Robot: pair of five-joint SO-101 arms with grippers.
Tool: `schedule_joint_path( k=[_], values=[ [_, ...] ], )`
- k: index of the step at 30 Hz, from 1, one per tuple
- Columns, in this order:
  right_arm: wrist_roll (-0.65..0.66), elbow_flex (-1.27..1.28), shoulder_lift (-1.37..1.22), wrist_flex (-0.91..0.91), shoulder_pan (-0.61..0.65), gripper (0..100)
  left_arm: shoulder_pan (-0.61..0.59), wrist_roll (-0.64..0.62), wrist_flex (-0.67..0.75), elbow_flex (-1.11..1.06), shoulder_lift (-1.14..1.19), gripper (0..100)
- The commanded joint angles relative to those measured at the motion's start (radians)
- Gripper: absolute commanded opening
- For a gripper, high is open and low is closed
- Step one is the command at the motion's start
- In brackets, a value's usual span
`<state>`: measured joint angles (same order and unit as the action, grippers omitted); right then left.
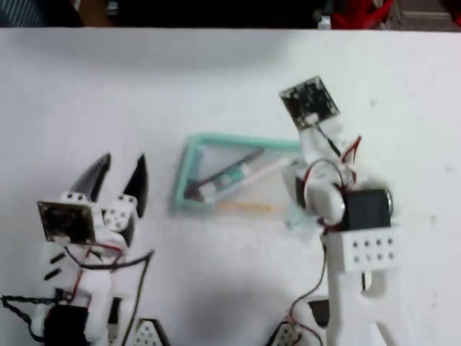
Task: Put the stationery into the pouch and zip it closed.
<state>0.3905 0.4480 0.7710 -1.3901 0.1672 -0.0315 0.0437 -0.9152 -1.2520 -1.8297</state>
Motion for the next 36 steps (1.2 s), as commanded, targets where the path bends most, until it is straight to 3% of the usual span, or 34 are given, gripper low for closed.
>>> schedule_joint_path(
  k=[1,6,11,14,21,28,36],
  values=[
    [0.003,0.015,0.090,0.059,-0.001,8.0,0.013,0.114,-0.028,0.095,0.002,19],
    [-0.104,-0.094,0.222,0.131,-0.001,1.9,0.008,0.249,-0.149,0.273,0.004,19],
    [-0.233,-0.207,0.392,0.134,0.001,1.7,0.005,0.270,-0.175,0.474,0.004,19],
    [-0.242,-0.218,0.519,0.130,0.053,1.7,0.005,0.270,-0.215,0.606,0.002,19],
    [-0.242,-0.123,0.863,0.093,0.166,1.8,0.005,0.275,-0.486,0.893,0.002,19],
    [-0.242,0.025,1.030,0.087,0.168,1.8,0.005,0.276,-0.552,0.933,0.002,17],
    [-0.247,0.129,1.030,0.131,0.173,1.8,0.005,0.279,-0.468,0.790,0.002,11]
  ],
)
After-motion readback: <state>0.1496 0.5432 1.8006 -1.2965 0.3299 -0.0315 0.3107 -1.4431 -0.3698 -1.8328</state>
